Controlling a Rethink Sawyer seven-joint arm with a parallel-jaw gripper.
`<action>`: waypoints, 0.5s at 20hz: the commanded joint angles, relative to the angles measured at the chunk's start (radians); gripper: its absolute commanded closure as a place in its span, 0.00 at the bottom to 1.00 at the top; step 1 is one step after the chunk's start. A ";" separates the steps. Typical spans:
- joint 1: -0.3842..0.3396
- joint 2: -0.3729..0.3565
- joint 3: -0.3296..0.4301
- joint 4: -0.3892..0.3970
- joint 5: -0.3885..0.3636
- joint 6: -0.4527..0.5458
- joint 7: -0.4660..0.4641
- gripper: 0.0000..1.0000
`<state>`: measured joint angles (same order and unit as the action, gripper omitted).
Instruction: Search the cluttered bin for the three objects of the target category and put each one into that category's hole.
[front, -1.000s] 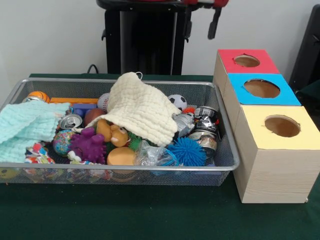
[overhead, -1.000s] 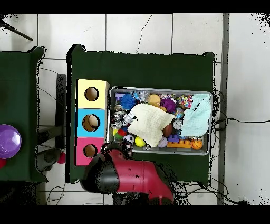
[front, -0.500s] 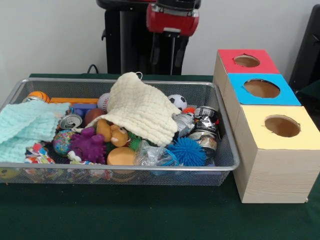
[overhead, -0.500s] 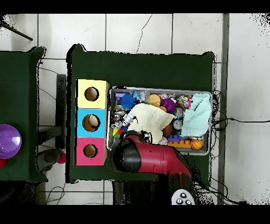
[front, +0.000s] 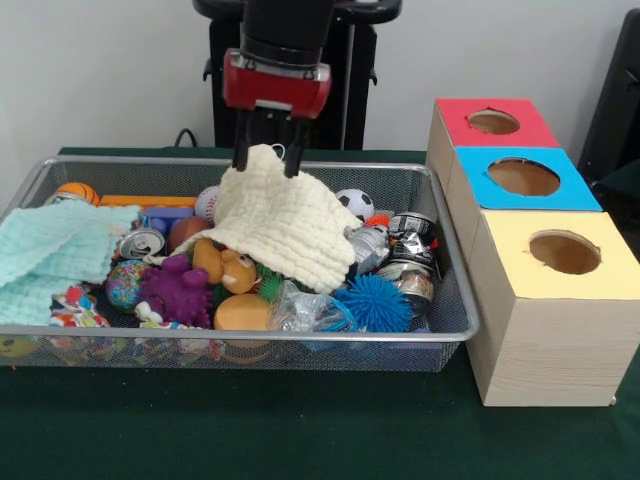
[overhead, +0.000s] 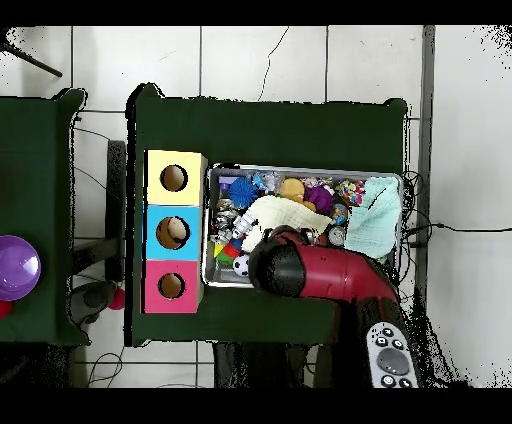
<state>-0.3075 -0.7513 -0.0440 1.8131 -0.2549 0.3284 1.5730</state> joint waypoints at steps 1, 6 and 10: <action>-0.077 0.053 0.121 -0.141 -0.083 -0.010 -0.070 0.00; -0.158 0.057 0.193 -0.190 -0.126 0.030 -0.141 0.00; -0.181 0.080 0.218 -0.243 -0.183 0.026 -0.158 0.00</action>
<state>-0.4545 -0.7210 0.0429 1.6841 -0.3466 0.3288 1.5730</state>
